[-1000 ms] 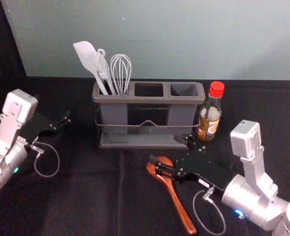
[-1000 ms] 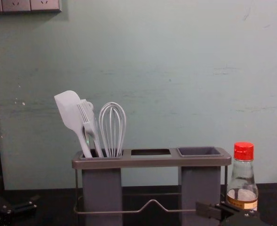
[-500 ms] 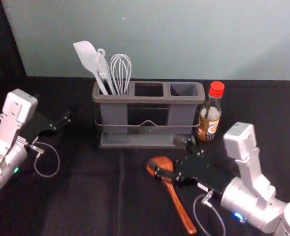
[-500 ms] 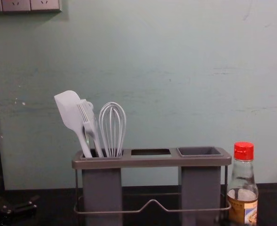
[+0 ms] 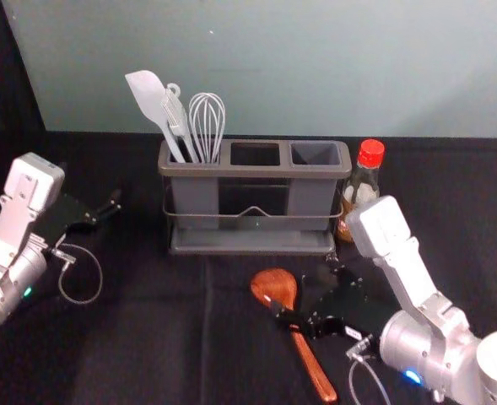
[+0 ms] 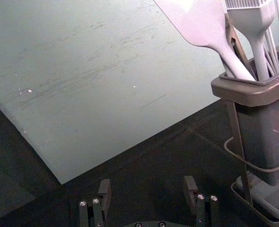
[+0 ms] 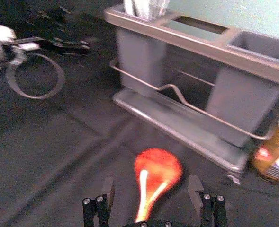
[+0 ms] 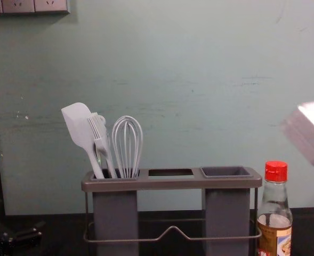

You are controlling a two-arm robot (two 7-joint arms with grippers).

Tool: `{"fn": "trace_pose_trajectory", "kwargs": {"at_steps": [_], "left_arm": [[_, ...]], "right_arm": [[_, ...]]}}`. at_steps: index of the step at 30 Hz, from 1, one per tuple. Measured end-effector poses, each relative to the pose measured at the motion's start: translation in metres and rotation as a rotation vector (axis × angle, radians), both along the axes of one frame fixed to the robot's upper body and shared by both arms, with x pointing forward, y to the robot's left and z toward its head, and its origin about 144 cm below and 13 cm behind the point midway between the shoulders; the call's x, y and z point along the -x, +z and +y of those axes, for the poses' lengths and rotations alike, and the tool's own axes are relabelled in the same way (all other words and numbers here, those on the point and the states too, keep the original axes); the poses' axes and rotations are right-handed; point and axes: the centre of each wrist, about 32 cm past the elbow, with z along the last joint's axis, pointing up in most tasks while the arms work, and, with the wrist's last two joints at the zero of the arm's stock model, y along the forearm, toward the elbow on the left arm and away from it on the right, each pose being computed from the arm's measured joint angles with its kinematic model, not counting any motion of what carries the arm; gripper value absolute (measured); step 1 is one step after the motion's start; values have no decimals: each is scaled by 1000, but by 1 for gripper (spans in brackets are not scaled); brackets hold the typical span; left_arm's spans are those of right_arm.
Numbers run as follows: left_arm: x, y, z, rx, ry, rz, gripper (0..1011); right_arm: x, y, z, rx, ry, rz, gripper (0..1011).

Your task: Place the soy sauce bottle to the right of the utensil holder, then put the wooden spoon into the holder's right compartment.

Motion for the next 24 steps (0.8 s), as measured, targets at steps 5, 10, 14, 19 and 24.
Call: {"fn": "trace_pose_trajectory", "kwargs": {"at_steps": [5, 10, 14, 19, 24], "left_arm": [[0, 0, 0, 0, 0, 0, 1005], [0, 0, 0, 0, 0, 0, 1005], [0, 0, 0, 0, 0, 0, 1005], [0, 0, 0, 0, 0, 0, 1005], [0, 0, 0, 0, 0, 0, 1005]], "right_arm": [[-3, 20, 18, 78, -99, 30, 1002], [-12, 27, 29, 89, -152, 85, 1002], [-22, 26, 34, 86, -173, 120, 1002], [-36, 22, 39, 77, -180, 164, 1002], [-48, 15, 45, 62, -172, 197, 1002]]}}
